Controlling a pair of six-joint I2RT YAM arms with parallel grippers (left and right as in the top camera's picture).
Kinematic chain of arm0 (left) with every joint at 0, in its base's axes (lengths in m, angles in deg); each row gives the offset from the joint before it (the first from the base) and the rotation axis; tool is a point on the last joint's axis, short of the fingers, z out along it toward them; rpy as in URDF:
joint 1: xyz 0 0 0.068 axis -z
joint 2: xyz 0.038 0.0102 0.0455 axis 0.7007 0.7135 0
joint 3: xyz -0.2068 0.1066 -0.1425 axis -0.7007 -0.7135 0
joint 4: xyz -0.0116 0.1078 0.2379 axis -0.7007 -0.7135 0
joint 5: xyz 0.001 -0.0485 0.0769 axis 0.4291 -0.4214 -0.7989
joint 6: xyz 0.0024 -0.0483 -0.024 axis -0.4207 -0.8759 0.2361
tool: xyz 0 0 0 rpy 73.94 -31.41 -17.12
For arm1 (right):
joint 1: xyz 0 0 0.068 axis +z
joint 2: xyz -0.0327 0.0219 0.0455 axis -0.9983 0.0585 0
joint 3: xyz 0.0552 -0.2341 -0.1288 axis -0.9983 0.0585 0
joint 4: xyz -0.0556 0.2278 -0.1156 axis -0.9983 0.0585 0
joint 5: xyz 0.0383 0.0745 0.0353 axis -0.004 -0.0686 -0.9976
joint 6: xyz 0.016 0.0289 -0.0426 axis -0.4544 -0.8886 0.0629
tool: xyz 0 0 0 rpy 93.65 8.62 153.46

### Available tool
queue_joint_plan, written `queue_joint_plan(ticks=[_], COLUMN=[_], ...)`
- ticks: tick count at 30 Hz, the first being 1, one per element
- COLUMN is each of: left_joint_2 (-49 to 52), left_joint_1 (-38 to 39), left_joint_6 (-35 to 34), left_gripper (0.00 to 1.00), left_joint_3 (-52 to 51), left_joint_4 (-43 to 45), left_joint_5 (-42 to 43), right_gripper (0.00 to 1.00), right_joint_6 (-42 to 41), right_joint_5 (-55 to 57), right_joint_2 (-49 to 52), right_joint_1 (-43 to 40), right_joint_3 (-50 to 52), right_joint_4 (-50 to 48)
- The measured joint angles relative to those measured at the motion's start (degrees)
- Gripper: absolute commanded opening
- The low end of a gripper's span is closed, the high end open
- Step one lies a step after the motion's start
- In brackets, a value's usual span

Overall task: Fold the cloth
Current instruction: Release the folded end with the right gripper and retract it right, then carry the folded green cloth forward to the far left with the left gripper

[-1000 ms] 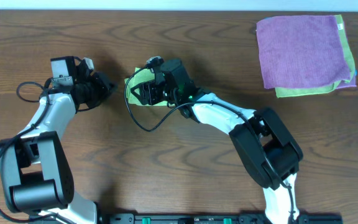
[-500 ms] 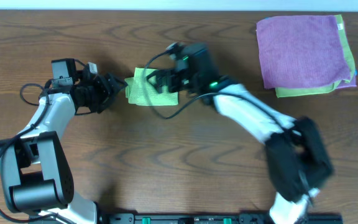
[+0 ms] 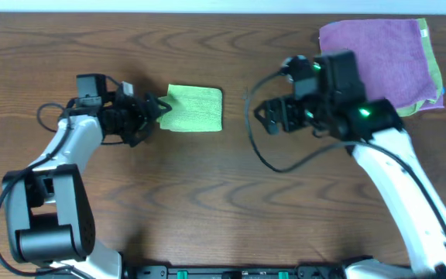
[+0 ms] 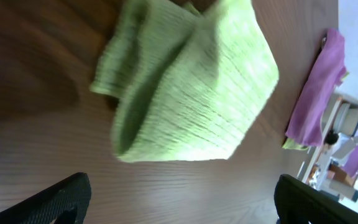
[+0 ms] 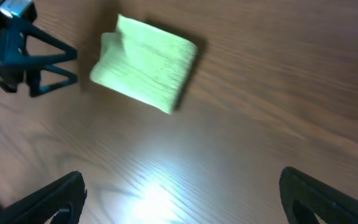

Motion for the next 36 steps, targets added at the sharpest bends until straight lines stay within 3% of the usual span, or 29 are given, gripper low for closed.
queue_joint_plan(ticks=[8, 17, 24, 36], left_joint_2=[0.02, 4.87, 6.32, 6.34], left_joint_1=[6.43, 7.89, 7.89, 8.0], left_joint_6=[-6.21, -10.64, -12.66, -16.61], left_gripper=[0.95, 0.96, 0.96, 0.99], left_joint_3=[0.0, 0.0, 0.0, 0.0], left_joint_4=[3.34, 3.76, 6.25, 10.4], left_joint_5=[-2.62, -3.32, -4.46, -8.96], right_gripper=[0.99, 0.99, 0.99, 0.99], right_joint_6=[1.53, -3.23, -7.13, -9.79], right_joint_5=[0.57, -0.31, -0.42, -0.42], right_joint_2=[-14.34, -38.77, -48.63, -48.83], right_joint_1=[-8.9, -15.8, -16.33, -16.33], right_joint_3=[20.37, 39.8, 42.6, 42.62], right_joint_4=[-4.07, -5.81, -5.11, -4.57])
